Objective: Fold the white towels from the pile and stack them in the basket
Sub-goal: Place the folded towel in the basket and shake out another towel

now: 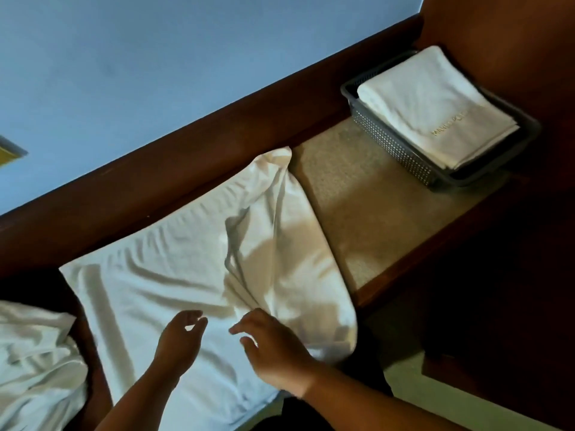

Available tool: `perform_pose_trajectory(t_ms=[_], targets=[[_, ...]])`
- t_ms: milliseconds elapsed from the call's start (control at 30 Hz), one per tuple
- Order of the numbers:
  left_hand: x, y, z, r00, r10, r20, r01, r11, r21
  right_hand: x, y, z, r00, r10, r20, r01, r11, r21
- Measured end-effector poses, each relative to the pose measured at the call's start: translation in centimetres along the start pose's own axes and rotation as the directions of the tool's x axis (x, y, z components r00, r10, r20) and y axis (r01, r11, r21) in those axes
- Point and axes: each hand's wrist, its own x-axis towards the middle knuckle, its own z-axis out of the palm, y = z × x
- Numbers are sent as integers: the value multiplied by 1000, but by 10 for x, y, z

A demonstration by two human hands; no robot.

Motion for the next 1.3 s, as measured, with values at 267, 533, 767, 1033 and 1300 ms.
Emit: perform_pose_trajectory(t_ms=[267, 533, 767, 1033, 1300], targets=[[-19, -27, 0, 967, 180, 181, -202, 973, 112, -6, 68, -36, 979, 194, -64, -195, 794, -575], [-33, -40, 20, 816, 141, 560, -441, 779, 446, 26, 54, -33, 952, 65, 300, 192, 635, -749], [-20, -22, 23, 836, 155, 526, -447, 749, 489, 6, 68, -132, 908, 395, 139, -43, 418, -907], [-25, 21, 58, 896, 246, 369, -436, 644, 628, -72, 127, -165, 727, 687, 10, -513, 552, -657], [-17, 64, 86, 871, 227, 435, -468, 652, 597, -69, 135, -154, 810, 586, 16, -567, 790, -233]])
